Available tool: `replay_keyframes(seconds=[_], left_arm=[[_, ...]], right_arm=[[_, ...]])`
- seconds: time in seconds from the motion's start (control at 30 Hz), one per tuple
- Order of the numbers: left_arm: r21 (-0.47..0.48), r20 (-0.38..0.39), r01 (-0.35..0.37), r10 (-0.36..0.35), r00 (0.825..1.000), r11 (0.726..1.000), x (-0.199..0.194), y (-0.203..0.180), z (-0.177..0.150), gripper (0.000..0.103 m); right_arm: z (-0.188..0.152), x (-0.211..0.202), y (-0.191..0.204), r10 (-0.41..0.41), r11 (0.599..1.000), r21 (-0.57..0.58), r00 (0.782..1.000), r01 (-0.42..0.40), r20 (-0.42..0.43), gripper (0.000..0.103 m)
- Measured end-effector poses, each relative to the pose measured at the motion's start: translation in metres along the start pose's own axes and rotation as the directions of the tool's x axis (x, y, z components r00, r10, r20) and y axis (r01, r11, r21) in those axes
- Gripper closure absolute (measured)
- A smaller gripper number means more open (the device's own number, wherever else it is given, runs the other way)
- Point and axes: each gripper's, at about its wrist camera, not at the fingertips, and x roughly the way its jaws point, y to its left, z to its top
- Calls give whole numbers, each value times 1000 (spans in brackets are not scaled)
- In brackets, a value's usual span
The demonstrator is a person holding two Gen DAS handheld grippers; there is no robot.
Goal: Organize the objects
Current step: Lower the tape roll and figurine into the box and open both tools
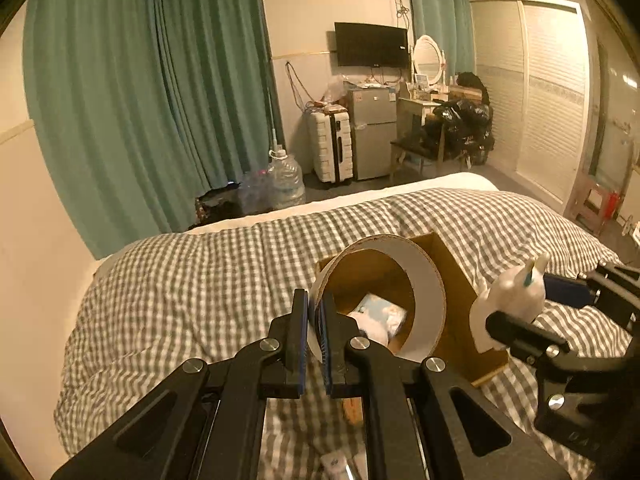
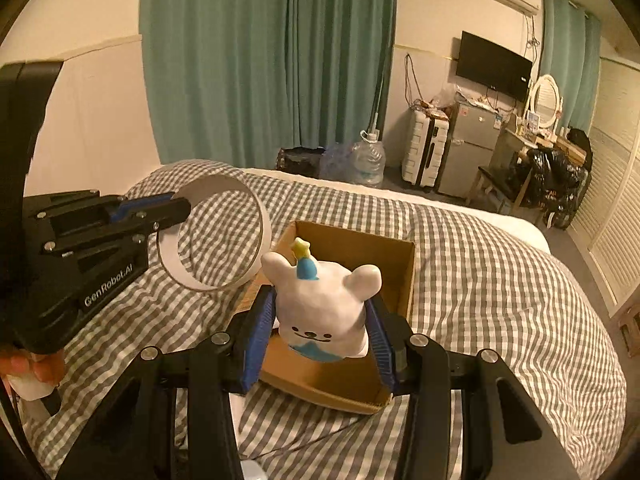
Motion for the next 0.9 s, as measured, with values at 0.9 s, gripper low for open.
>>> replay_keyframes(seconds=[0.9], left_arm=[[23,-156,50,-45,987,999,154,-26,-1,97]], right_arm=[[-30,139,-32,-26,999,-51,985,17,-168,58]])
